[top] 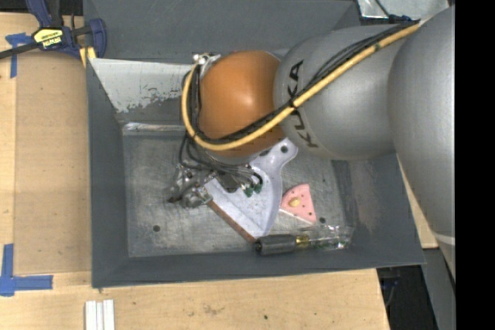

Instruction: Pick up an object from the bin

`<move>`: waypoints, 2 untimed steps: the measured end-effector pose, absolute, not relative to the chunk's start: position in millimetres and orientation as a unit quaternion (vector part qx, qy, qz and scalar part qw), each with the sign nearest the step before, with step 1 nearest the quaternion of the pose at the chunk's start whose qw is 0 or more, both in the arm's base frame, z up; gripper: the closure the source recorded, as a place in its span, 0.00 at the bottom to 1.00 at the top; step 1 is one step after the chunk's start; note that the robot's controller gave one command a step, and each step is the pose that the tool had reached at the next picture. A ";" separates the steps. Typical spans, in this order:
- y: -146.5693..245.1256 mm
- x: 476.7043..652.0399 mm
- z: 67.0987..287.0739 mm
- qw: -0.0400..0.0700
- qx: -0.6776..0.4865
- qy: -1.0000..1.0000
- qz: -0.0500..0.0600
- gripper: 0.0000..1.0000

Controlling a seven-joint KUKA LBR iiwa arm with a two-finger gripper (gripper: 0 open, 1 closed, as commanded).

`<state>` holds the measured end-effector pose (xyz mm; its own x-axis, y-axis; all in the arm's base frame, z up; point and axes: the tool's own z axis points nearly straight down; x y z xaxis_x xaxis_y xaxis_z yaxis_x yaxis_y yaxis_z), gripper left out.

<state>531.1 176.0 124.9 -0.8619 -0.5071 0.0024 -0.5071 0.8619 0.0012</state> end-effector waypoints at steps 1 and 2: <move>168.7 539.7 182.2 -0.001 0.259 -0.966 0.000 1.00; 164.3 547.3 296.6 -0.002 0.245 -0.970 0.000 1.00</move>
Offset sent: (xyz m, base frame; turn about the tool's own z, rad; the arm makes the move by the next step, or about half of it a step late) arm 0.0152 -0.0116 0.1709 0.0331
